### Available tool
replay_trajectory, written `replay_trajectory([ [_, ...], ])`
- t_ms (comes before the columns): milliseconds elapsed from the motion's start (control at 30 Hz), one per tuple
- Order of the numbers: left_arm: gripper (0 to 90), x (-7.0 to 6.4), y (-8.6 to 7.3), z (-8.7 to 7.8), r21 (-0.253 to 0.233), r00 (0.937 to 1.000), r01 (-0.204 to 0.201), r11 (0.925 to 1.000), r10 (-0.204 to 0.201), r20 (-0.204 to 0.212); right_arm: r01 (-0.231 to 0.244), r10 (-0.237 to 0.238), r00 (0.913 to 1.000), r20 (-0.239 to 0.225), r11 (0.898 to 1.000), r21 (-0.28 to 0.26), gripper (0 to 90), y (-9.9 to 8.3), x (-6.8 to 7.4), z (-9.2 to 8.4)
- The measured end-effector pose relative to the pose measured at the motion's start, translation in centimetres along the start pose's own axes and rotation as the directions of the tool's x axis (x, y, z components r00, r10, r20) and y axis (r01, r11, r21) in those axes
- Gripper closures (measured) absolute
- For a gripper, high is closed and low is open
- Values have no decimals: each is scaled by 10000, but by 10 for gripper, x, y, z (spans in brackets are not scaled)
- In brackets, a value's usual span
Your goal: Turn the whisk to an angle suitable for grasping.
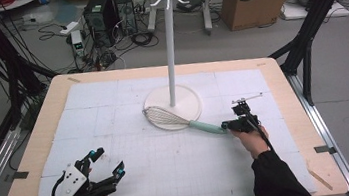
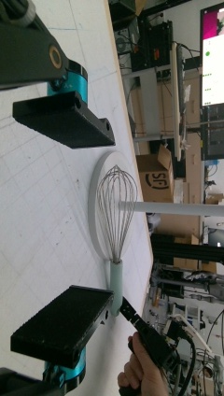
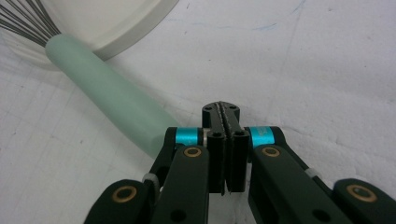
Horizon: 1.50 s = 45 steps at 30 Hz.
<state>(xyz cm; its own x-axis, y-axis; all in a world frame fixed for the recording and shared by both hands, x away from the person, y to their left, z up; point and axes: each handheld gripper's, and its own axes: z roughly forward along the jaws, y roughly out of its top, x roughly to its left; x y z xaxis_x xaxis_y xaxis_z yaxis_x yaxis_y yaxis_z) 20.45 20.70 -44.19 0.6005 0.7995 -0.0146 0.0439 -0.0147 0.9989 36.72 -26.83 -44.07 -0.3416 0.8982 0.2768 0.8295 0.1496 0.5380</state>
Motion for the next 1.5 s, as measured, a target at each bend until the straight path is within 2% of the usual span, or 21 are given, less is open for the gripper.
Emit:
replay_trajectory([
  [267, 218, 0, 0, 0, 27, 10000, -13, 10000, 13, -14, 344, -342, 9994, 96, 9992, -183, 899, -2, -2, -13],
  [400, 218, 1, 0, 0, 30, 10000, 14, 10000, -14, -2, 641, -642, 9979, -58, 9978, -137, 899, -14, 0, -22],
  [433, 218, 0, 0, 0, 18, 10000, 40, 10000, -40, 2, 564, -566, 9982, -206, 9983, -113, 899, -18, -1, -22],
  [533, 218, -1, 0, 1, 28, 10000, -17, 10000, 17, 43, 362, -365, 9990, -269, 9993, -99, 899, -24, -3, -21],
  [633, 218, -1, 0, 1, 44, 10000, -4, 10000, 4, 25, 196, -198, 9994, -272, 9998, -77, 898, -25, -2, -14],
  [733, 218, 0, 0, 1, 49, 10000, -1, 10000, 1, 0, -14, 3, 9987, -517, 9998, -215, 898, -24, 0, -11],
  [800, 218, 0, -1, 1, 41, 10000, 14, 10000, -14, -10, -95, 83, 9992, -396, 9995, -298, 898, -24, 3, -10],
  [833, 218, 0, 0, 1, 32, 10000, 15, 10000, -15, -1, -100, 86, 9995, -294, 9989, -463, 897, -25, 5, -8],
  [1000, 218, 0, 0, 0, 12, 10000, 37, 10000, -37, 45, -93, 79, 9996, -269, 9985, -547, 897, -25, 9, -6],
  [1300, 218, 0, 0, 1, 29, 10000, 12, 10000, -12, 35, -127, 115, 9997, -223, 9982, -580, 898, -23, 11, -4],
  [1500, 218, 0, 0, 0, 37, 10000, 28, 10000, -28, 28, 85, -90, 9999, -109, 9986, -519, 897, -23, 11, -6],
])
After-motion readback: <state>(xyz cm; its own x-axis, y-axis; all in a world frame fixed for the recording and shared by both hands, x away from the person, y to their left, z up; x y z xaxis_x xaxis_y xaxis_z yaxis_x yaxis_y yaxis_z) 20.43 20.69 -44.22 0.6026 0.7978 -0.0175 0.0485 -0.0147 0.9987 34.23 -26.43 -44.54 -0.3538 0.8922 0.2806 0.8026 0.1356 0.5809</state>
